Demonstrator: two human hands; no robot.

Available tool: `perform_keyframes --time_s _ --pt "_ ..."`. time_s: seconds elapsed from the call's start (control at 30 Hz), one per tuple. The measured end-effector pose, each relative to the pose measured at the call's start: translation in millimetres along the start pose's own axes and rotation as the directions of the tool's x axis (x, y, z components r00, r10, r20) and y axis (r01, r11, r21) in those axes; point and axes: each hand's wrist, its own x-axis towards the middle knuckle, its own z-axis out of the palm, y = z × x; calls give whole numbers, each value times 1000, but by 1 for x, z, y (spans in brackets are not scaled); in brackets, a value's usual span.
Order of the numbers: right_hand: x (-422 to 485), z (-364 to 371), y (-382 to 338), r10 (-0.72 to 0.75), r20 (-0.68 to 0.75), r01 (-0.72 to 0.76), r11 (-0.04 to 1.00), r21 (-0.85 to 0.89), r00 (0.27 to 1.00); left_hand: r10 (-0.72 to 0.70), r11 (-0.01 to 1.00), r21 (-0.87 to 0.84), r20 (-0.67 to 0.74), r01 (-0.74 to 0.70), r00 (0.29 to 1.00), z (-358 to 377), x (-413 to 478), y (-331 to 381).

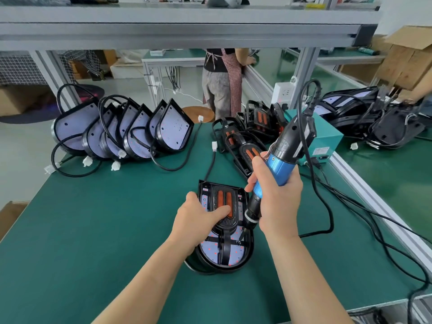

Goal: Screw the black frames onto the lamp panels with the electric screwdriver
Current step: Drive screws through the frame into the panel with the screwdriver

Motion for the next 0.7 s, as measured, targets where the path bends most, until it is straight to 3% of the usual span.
perform_keyframes --time_s 0.3,0.7 --pt "-6 4 0 -31 53 34 998 -50 998 19 1000 -3 -10 -19 1000 2 0 0" --pt "-20 -2 -5 -43 236 55 997 -45 971 20 999 -42 0 -20 1000 2 -2 -1"
